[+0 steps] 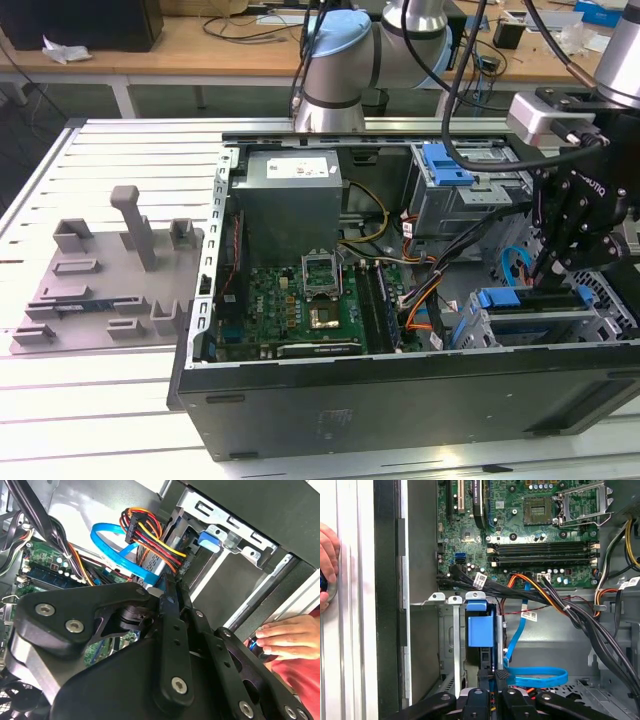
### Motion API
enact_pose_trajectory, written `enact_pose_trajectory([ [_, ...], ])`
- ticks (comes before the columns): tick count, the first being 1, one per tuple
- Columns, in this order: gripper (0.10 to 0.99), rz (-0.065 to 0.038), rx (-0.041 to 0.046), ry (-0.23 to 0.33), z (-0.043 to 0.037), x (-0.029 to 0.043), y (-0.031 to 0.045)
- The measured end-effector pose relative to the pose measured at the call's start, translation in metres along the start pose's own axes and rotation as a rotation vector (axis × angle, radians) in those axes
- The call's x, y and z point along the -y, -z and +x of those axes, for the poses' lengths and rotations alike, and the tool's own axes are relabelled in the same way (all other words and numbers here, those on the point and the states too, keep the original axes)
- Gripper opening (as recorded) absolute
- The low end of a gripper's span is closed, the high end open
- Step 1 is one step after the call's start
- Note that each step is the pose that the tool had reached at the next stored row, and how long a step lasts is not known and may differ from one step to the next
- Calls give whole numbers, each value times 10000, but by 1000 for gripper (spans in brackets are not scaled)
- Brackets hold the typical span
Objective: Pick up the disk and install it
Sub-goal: 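Insert the second disk wire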
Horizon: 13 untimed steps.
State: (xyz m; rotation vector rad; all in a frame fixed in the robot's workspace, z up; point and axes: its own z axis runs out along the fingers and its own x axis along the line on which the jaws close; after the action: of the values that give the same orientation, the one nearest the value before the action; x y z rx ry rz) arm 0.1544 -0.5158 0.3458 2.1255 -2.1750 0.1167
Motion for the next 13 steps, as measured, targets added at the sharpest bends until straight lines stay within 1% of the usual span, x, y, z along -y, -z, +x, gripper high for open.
enact_pose_trajectory([
  [13,161,0,0,-1,0,0,-26],
])
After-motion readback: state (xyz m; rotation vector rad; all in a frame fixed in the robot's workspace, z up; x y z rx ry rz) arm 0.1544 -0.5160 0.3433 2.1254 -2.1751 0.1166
